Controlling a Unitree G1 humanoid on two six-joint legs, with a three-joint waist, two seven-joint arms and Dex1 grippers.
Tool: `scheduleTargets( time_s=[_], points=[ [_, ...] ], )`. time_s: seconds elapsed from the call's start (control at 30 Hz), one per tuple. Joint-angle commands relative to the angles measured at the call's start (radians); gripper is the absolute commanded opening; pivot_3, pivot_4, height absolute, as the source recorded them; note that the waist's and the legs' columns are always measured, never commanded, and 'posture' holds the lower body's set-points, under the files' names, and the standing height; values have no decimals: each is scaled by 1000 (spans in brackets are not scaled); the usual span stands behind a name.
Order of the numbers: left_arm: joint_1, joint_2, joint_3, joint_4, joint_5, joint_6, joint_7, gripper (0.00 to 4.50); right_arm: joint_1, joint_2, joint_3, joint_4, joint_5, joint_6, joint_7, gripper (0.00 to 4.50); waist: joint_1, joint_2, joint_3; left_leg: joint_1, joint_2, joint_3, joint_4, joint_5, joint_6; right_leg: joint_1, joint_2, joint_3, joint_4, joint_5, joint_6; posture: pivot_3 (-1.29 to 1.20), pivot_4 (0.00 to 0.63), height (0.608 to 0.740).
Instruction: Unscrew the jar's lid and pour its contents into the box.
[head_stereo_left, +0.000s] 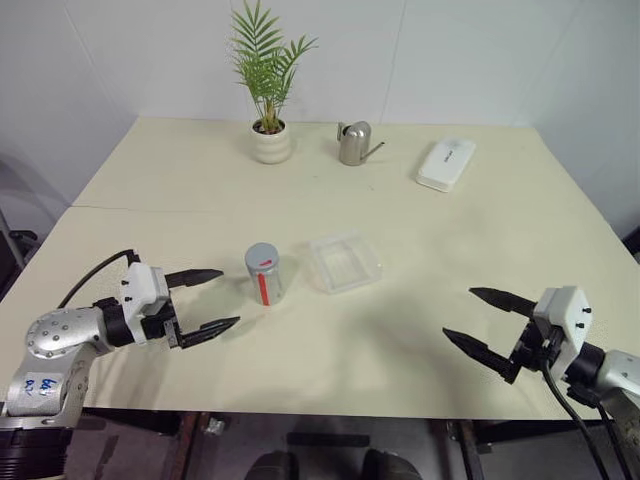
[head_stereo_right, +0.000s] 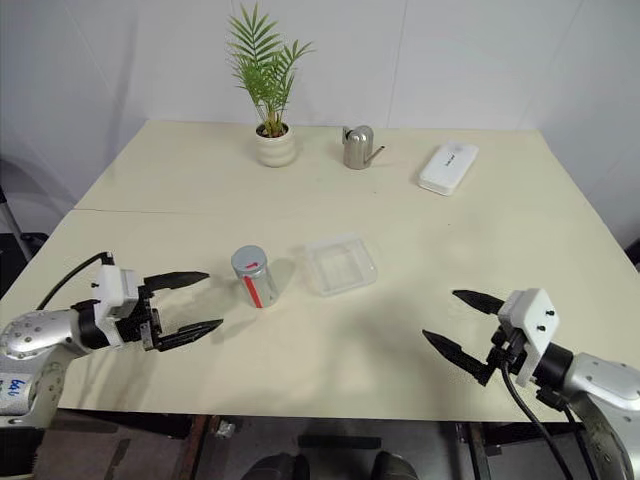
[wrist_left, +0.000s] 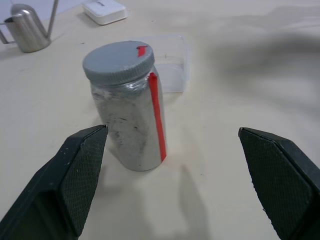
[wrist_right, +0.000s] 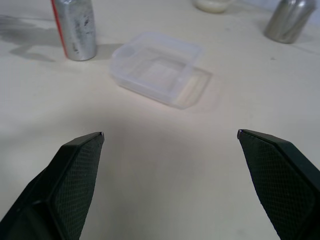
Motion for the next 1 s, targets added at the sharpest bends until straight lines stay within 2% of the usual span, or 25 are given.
scheduleTargets(
  time_s=[0.03,0.13,0.27,0.43,0.5,0.63,1.0],
  points=[
    [3,0,5,-20,20,-25,11,4453,-42,-2,-4,-10,13,-11,-14,4500,1,0,0,1,0,0,0,0,0,0,0,0,0,0,0,0,150,740],
    [54,-15,12,-62,42,-30,53,4453,-72,8,30,13,6,-31,-3,4500,2,0,0,2,1,1,0,-1,-1,0,0,2,1,0,-1,0,150,740],
    [145,-80,35,-166,57,6,188,4453,-181,18,103,42,17,-17,-3,4500,0,0,0,2,1,3,0,-2,1,0,0,4,0,0,-1,0,150,740],
    [247,-211,10,-301,120,24,387,4453,-329,43,217,81,19,11,8,4500,2,0,0,3,1,5,0,-2,1,0,0,6,-1,0,-1,0,150,740],
    [265,-295,-23,-346,175,37,506,4453,-387,58,265,96,16,22,15,4500,6,0,0,3,1,5,0,-3,1,0,0,6,-1,0,-1,0,150,740],
    [255,-401,-117,-380,305,39,651,4453,-449,87,320,102,19,49,6,4500,15,0,0,2,1,5,2,-3,2,1,0,5,0,1,0,0,150,740],
    [135,-524,-227,-254,482,-24,829,4453,-445,109,360,-24,85,150,-25,4500,31,-1,0,-4,1,7,4,-4,2,-6,1,6,0,1,-1,0,150,740]
  ],
)
